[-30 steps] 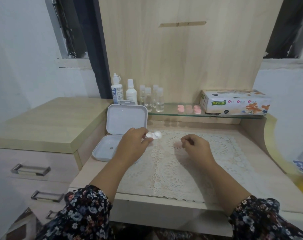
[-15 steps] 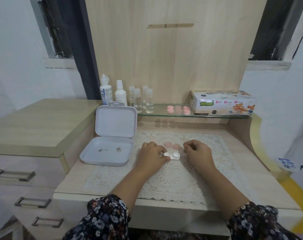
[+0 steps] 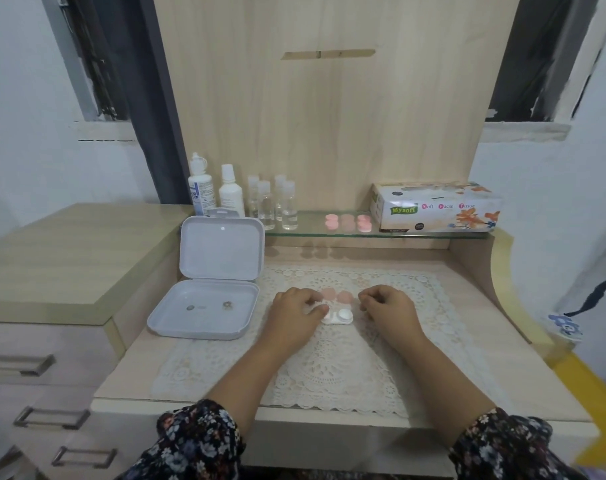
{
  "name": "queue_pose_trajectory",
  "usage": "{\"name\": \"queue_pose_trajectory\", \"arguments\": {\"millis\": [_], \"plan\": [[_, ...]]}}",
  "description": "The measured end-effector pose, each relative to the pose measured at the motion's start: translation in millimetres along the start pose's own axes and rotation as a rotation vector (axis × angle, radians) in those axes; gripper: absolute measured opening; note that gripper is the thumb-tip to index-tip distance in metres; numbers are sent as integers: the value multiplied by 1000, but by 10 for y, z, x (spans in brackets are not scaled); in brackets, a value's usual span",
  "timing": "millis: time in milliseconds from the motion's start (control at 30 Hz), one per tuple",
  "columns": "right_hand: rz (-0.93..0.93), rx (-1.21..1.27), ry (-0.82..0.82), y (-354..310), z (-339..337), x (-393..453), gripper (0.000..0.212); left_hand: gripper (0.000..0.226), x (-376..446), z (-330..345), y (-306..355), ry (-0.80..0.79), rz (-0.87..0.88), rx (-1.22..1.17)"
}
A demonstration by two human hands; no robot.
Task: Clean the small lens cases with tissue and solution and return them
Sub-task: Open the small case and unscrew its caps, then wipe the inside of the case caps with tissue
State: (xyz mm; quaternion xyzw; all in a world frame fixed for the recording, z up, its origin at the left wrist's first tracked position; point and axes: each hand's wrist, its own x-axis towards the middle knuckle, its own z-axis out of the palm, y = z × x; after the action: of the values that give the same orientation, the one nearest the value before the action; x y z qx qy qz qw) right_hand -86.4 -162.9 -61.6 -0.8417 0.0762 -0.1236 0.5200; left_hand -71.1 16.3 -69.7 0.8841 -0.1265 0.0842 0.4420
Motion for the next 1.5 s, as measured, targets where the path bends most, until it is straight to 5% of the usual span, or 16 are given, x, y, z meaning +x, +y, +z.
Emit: {"name": "queue_pose_trajectory", "arguments": {"millis": [167,400,533,733,933,1167,1367,1500], "plan": [[-20,-22,-23,-214,-188,206,17,17,250,-54,251,80,66,-90],[-221,-245,346,-699,-653,712,24,33,923,67,949,122,279,-45],[-265,-478,532,-750,-859,1208,26,21,1294,184,1259,47,419,35],[-11,-770,386,-842,-1034,1623,14,31,1571,384,1338,-25,357,-7],[53,-830,351,-843,-1067,1866,10,30,1591,472,1267,16,366,-50],[111,-761,341,-792,-1063,1919,10,30,1590,479,1257,57,396,-14],[4,-440,193,-791,-1156,1897,17,29,1572,482,1278,67,402,6],[43,-488,150,-799,-1115,1906,22,29,1565,484,1293,66,390,2]]}}
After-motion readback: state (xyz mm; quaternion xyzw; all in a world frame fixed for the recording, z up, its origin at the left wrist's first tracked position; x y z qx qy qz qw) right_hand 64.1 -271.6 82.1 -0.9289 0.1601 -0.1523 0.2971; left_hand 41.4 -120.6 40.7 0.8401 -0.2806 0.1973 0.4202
